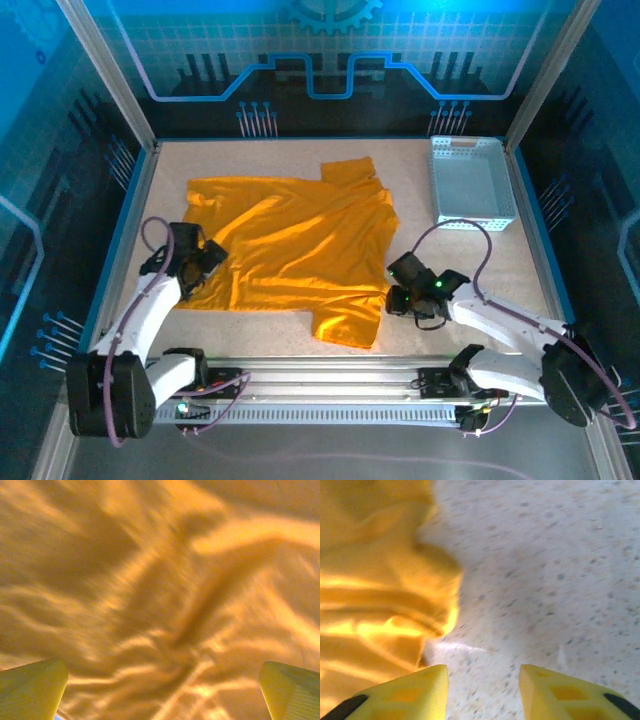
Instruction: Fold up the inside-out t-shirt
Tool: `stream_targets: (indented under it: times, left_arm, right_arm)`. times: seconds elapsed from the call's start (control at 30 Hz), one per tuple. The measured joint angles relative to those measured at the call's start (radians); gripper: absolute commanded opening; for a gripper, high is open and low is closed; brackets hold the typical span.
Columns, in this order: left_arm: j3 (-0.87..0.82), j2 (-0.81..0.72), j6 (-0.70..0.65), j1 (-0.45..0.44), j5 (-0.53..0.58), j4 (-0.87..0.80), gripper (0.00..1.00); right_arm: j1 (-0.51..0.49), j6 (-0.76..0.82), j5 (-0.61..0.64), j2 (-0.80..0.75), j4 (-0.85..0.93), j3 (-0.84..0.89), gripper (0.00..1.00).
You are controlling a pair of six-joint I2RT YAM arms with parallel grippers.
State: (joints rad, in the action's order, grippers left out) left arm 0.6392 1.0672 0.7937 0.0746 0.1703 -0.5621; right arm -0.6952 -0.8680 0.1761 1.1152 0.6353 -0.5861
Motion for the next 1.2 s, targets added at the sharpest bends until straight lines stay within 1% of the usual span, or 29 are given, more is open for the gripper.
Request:
stream_targets:
  times: [0.07, 0.2, 0.27, 0.37, 0.5, 0.53, 0.63, 0.77, 0.9, 1.0, 1.1, 1.17, 1.2]
  left_arm:
    - [0.0, -0.016, -0.014, 0.072, 0.02, -0.024, 0.99]
    - [-0.001, -0.008, -0.031, 0.175, 0.021, -0.035, 0.99]
    - [-0.004, 0.004, -0.034, 0.21, 0.015, -0.031, 0.99]
    - [-0.019, 0.016, -0.037, 0.223, 0.003, -0.023, 0.99]
    - [-0.027, 0.021, -0.044, 0.223, -0.007, -0.016, 0.99]
    - [-0.027, 0.021, -0.045, 0.223, -0.01, -0.015, 0.99]
    - [-0.027, 0.02, -0.045, 0.223, -0.009, -0.012, 0.99]
    - [-0.028, 0.018, -0.045, 0.224, -0.009, -0.009, 0.99]
    - [-0.029, 0.018, -0.05, 0.224, -0.009, -0.009, 0.99]
    - [-0.029, 0.017, -0.06, 0.224, -0.006, -0.009, 0.99]
    - [-0.039, 0.009, -0.06, 0.224, -0.002, -0.01, 0.99]
    - [-0.05, 0.002, -0.06, 0.224, -0.002, -0.01, 0.99]
    - [-0.055, -0.001, -0.06, 0.224, -0.002, -0.01, 0.99]
  right_arm:
    - [-0.088, -0.031, -0.002, 0.002, 0.008, -0.001, 0.47]
    - [-0.253, -0.113, -0.028, 0.06, 0.003, -0.001, 0.5]
    - [-0.323, -0.157, -0.034, 0.097, -0.001, -0.001, 0.51]
    - [-0.375, -0.205, -0.048, 0.124, -0.019, -0.001, 0.51]
    - [-0.389, -0.24, -0.056, 0.132, -0.045, -0.001, 0.51]
    - [-0.391, -0.246, -0.058, 0.137, -0.053, -0.002, 0.49]
    - [-0.393, -0.263, -0.076, 0.164, -0.075, -0.001, 0.43]
    - [-0.396, -0.275, -0.072, 0.179, -0.067, -0.003, 0.27]
    - [-0.399, -0.285, -0.053, 0.175, -0.04, -0.005, 0.2]
    - [-0.401, -0.283, -0.04, 0.137, -0.006, -0.006, 0.11]
    - [-0.379, -0.279, -0.028, 0.046, 0.008, 0.005, 0.03]
    - [-0.335, -0.279, -0.034, -0.027, -0.011, 0.039, 0.01]
    - [-0.315, -0.278, -0.039, -0.05, -0.019, 0.058, 0.04]
